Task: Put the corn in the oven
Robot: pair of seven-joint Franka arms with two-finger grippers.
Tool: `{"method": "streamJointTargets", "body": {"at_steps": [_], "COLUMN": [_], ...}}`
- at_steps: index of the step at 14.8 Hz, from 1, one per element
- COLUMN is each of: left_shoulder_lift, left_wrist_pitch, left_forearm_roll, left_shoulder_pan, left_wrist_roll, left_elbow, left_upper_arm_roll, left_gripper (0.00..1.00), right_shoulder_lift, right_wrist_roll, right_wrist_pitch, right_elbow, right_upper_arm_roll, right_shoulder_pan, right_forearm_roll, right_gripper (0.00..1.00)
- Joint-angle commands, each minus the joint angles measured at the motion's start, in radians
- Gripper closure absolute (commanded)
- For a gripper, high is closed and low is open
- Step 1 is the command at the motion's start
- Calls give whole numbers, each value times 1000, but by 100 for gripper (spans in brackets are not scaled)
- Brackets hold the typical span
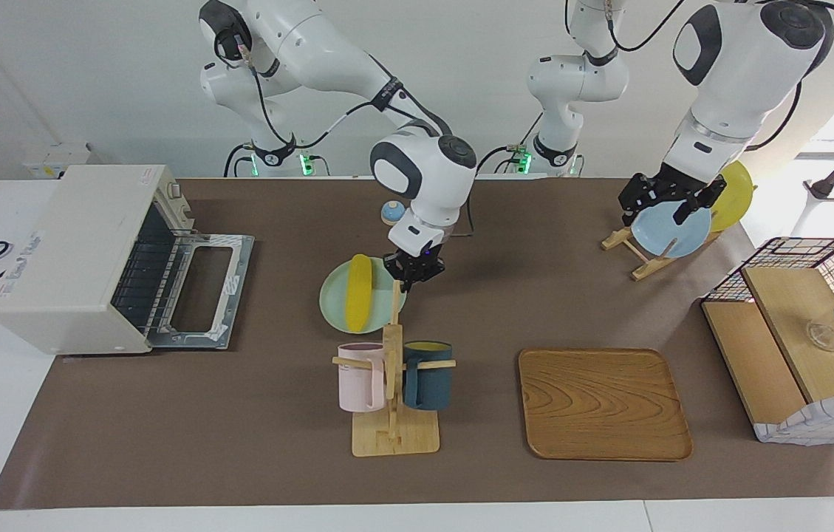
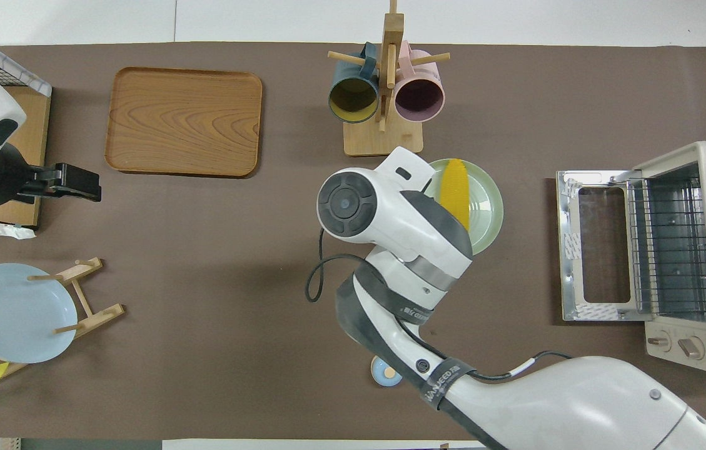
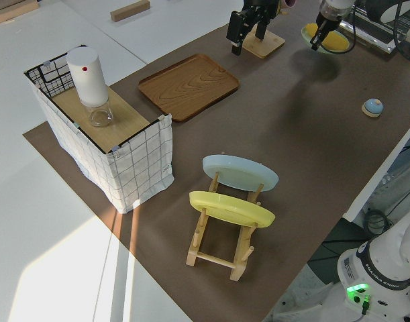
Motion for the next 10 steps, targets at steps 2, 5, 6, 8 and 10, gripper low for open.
{"method": "streamJointTargets", "body": {"at_steps": [2, 5, 6, 8, 10], "left_shoulder_lift": [-7, -7, -8, -8, -11], "left_wrist_pitch": [3, -3, -3, 0, -3], "left_forearm_roll": [18, 18, 18, 17, 18], "left_shoulder_pan": [10, 7, 10, 11, 10], "left_wrist_roll": [20, 20, 20, 20, 14], "left_elbow": [-15, -17, -15, -17, -17], "left_upper_arm_roll": [-9, -9, -9, -9, -8], "left_gripper": [0, 0, 0, 0, 0], "right_shoulder_lift": [-120, -204, -226, -260, -286], "right_wrist_roll": [-152, -238, -243, -255, -272], "right_wrist_pitch": [-6, -4, -4, -4, -3], "right_elbow": [-107, -196, -221, -267, -308], "right_upper_arm_roll": [14, 16, 14, 14, 16], "right_shoulder_pan": [-138, -233, -256, -307, -361], "right_forearm_roll": [-8, 18, 20, 20, 22], "right_gripper": [100, 100, 100, 100, 100]}}
